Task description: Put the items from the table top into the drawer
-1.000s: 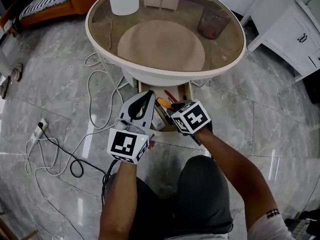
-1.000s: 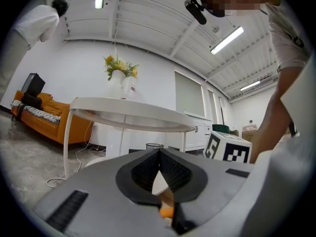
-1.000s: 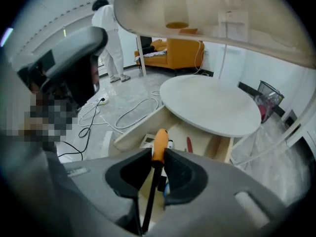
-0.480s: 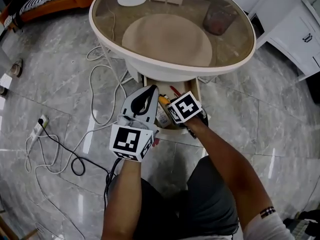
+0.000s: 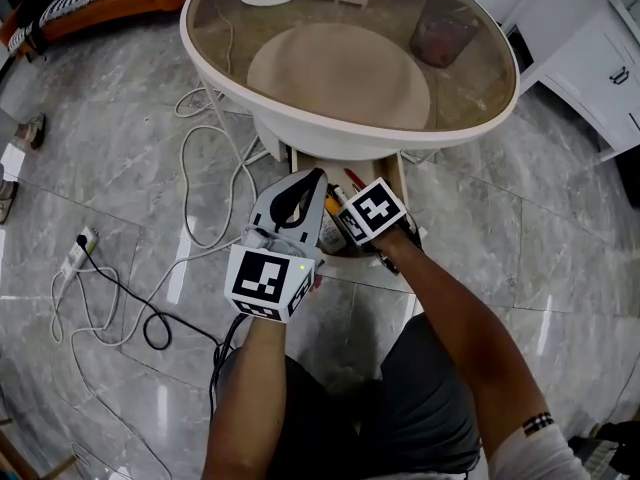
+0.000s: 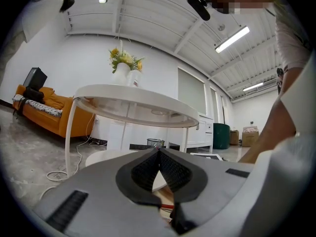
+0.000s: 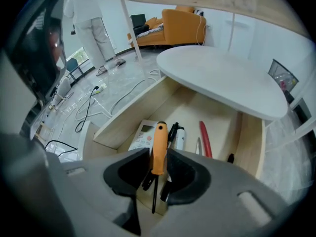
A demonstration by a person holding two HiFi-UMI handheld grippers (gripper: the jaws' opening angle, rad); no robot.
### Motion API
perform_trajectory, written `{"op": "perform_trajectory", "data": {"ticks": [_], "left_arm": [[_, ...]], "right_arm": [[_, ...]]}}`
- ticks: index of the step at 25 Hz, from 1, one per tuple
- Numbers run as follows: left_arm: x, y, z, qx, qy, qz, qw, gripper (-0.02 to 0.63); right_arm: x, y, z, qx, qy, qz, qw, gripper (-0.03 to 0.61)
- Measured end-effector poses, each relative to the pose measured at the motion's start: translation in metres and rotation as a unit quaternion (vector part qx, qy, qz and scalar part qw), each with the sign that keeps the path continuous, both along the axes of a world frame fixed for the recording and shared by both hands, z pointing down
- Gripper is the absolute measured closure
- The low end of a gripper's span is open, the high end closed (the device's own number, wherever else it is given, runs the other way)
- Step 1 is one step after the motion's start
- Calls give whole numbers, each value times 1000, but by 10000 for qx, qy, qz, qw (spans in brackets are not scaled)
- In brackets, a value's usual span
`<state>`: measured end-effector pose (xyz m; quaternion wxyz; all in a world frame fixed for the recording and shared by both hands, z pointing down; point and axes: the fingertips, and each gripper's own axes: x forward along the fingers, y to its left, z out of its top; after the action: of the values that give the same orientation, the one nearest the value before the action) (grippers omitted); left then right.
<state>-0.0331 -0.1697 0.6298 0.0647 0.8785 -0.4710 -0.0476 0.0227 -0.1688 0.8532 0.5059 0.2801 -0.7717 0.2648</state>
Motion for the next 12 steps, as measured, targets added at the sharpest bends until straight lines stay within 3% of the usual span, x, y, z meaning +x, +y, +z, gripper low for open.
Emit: {"op": "perform_trajectory", "data": {"ticks": [4, 7, 12], "left_arm": [[3, 0, 3, -20, -43, 39, 10000, 614], [3, 1, 6, -51, -114, 65, 9999, 614], [4, 0, 13, -107, -199, 80, 9997, 614]], "right_arm": [[0, -3, -12, 156, -255, 24, 9996, 462], [-9, -3, -33, 609, -752, -187, 9951, 489], [-15, -3, -82, 1799, -1632, -481, 9689, 548]]}}
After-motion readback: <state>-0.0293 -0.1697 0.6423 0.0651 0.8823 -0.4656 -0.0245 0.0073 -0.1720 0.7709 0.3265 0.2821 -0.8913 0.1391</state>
